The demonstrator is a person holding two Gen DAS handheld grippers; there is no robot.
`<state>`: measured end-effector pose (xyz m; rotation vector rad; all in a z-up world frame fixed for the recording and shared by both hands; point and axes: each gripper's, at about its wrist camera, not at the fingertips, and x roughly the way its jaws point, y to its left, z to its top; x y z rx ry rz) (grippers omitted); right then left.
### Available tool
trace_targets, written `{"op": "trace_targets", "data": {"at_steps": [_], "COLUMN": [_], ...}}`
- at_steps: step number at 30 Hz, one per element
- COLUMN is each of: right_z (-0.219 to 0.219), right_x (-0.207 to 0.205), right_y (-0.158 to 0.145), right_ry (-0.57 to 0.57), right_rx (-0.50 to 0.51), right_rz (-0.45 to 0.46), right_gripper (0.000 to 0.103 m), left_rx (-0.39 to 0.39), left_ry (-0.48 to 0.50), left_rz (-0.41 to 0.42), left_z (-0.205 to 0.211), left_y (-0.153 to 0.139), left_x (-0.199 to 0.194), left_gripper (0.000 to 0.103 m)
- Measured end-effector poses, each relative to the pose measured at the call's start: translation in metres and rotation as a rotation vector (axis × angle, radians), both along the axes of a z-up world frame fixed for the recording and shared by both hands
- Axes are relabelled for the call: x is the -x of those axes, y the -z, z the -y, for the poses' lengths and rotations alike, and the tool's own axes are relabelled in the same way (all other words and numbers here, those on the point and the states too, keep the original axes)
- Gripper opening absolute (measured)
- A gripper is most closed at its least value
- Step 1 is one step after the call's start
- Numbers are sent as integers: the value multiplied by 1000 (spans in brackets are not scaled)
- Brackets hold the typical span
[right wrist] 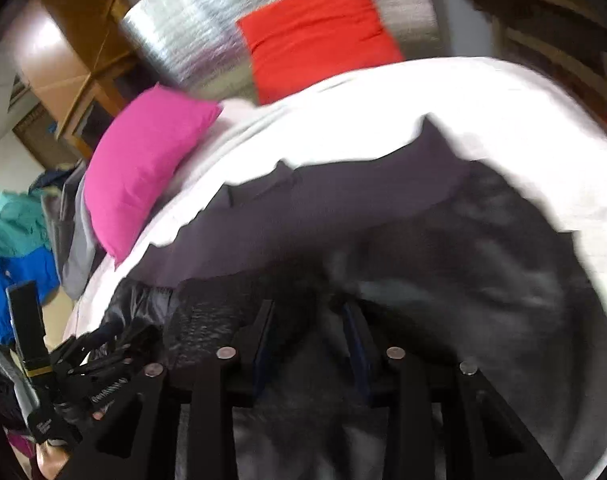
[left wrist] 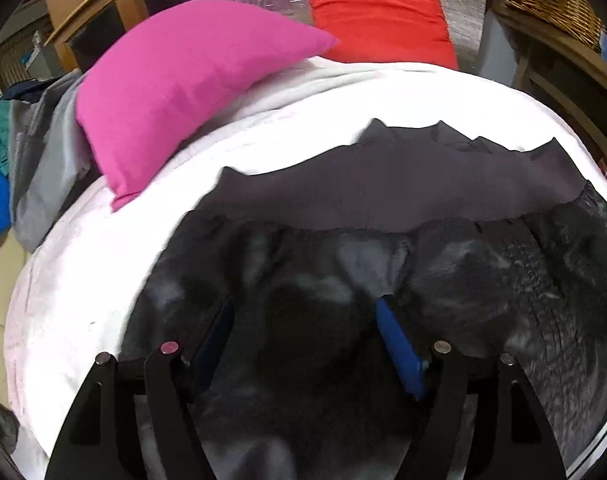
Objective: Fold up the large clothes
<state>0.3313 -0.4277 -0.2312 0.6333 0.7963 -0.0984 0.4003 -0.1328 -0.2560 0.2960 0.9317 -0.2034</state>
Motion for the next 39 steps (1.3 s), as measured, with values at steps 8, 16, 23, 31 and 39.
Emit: {"op": "trace_targets", "data": {"at_steps": [8, 16, 23, 31, 39], "right_z": [72, 95, 73, 74, 76], "right_x": [79, 87, 93, 91, 98], "right_y": [-5, 36, 16, 26, 21], "right_ry": [243, 232, 255, 271, 297], "right_rx": [134, -17, 113, 84, 27], "right_rz": [-30, -115, -36, -76, -25], "right_gripper": [69, 49, 33, 35, 60], "left_rx": [-104, -8, 4, -4, -18], "left_ry": [-138, -269, -214, -225, -210], "left_rz": [109, 19, 46, 22, 53], "left_z": [-74, -143, -131, -126, -125], "left_y": [-18, 0, 6, 12, 9], "left_x": [12, 5, 11, 17, 24], "left_gripper": [75, 75, 75, 75, 75]}}
